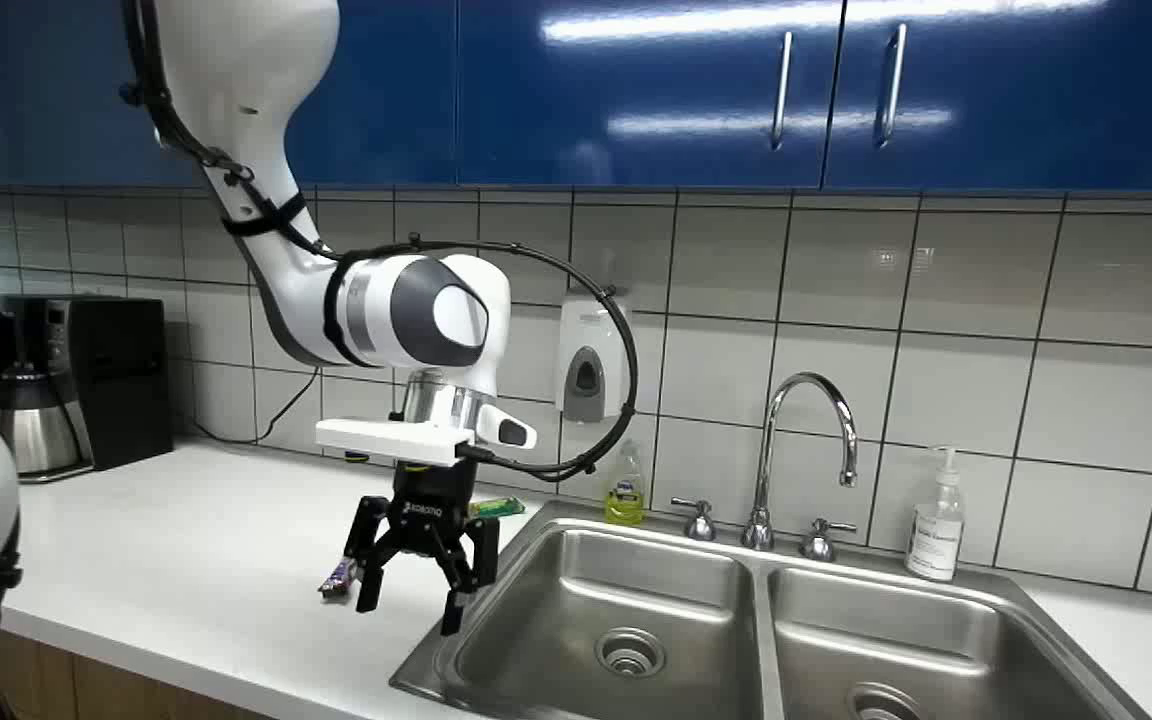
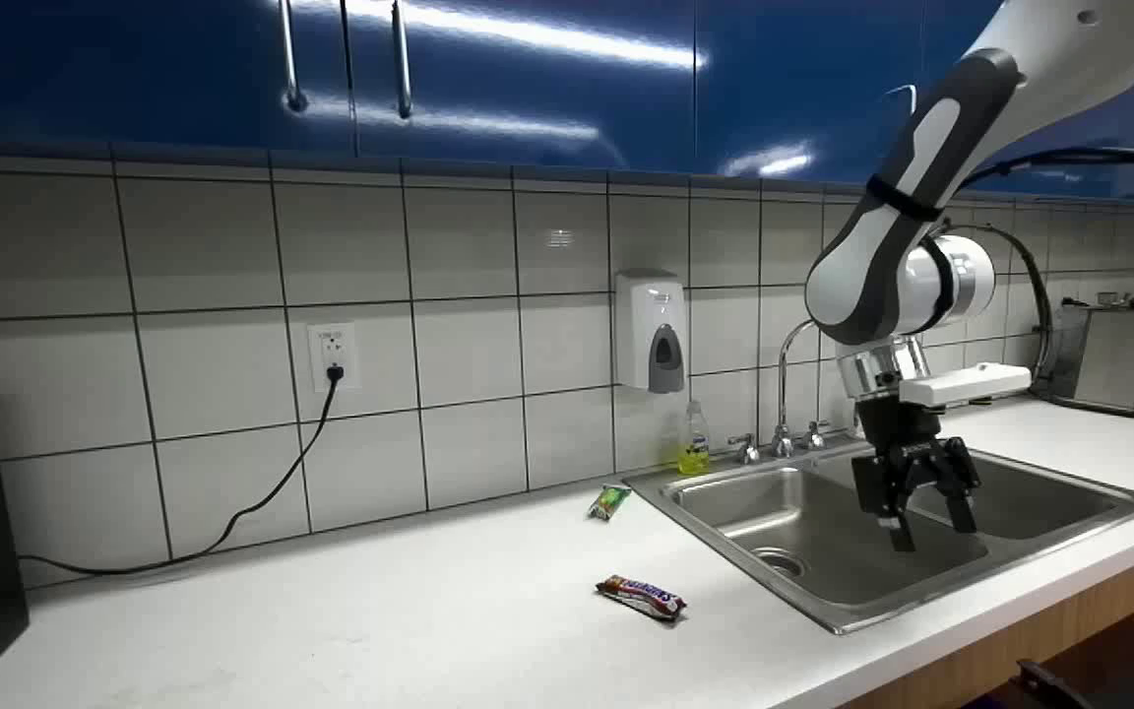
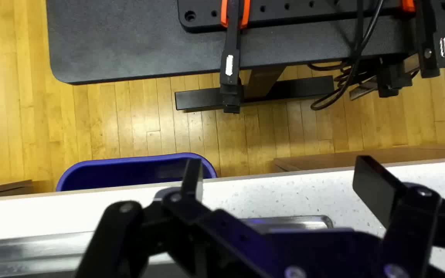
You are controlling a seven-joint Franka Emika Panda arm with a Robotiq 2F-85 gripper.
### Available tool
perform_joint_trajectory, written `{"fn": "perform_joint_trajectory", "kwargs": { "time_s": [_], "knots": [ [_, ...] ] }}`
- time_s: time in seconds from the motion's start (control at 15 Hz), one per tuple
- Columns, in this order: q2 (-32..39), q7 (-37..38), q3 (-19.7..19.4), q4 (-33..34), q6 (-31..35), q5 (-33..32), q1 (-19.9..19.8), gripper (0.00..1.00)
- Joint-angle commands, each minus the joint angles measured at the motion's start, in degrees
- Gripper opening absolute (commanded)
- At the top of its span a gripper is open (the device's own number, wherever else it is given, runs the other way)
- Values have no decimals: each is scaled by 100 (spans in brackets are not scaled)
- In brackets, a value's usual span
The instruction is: Pick up the pack of snacks and put it in the sink
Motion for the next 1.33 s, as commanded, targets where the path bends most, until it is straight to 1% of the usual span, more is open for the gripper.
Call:
{"fn": "perform_joint_trajectory", "kwargs": {
  "time_s": [0.0, 0.67, 0.93, 1.27],
  "knots": [
    [8, 0, 8, 10, -12, 4, -4, 100],
    [16, 0, 8, 10, -12, 4, -4, 100],
    [-66, -262, 72, -75, 314, 112, 113, 100],
    [-63, -520, 211, -164, 767, 261, 392, 100]
  ]
}}
